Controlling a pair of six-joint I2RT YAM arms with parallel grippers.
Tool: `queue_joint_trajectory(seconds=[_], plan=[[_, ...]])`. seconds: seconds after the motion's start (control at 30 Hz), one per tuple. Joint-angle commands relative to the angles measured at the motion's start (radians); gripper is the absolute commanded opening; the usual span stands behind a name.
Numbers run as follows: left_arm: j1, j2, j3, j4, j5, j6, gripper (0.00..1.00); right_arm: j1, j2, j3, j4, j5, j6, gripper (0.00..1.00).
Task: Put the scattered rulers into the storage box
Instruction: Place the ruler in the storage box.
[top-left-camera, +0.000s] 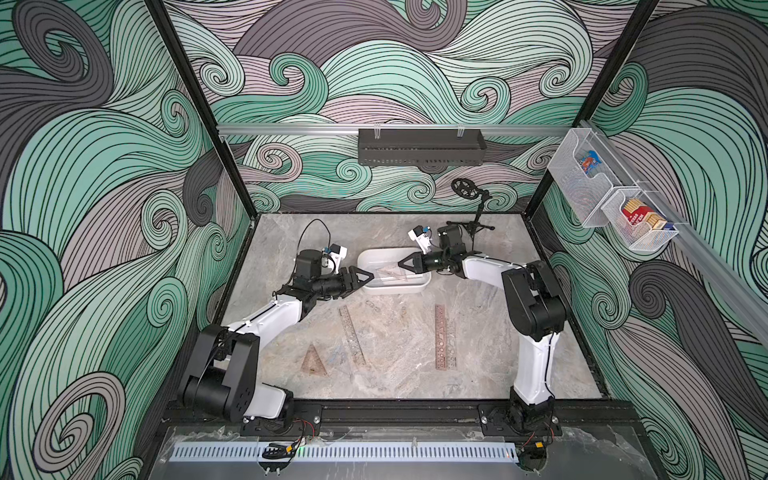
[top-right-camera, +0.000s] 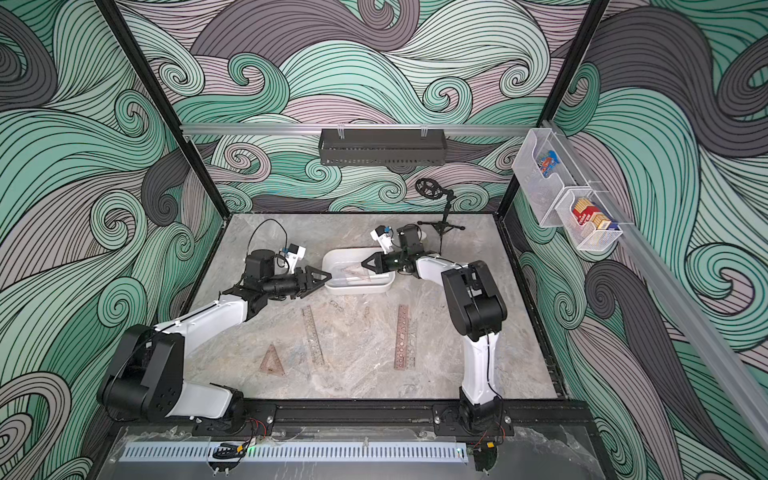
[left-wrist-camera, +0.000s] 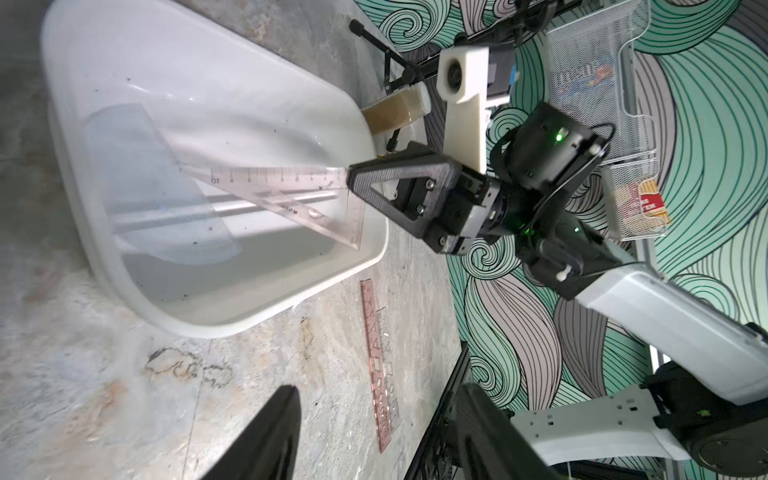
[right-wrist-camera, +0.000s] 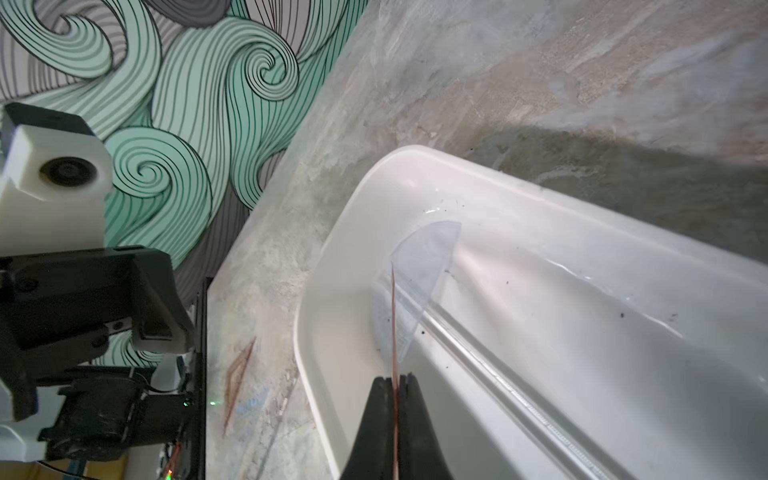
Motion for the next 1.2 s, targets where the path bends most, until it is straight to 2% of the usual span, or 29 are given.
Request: queue_joint_trajectory(seconds=[0.0,0.47,1.0,1.17], plan=[[0.008,-0.005,0.003,-0.062,-0.007,0.073,0.63,-0.002,0.035,0.076,-0.178,0.023,-0.159,0.0],[0.009,-0.001,-0.022,-0.029,-0.004,0.062,0.64,0.025,0.076,0.088,-0.201,0.05,-0.182,0.02],[0.021,-0.001,-0.021,-0.045,-0.009,0.062,0.7,0.003,0.056,0.13,-0.201,0.098,-0.16,0.3],[0.022,-0.027,-0.011,-0.136,-0.059,0.083,0.71,0.004,-0.001,0.159,-0.2,0.114,-0.137,0.35]])
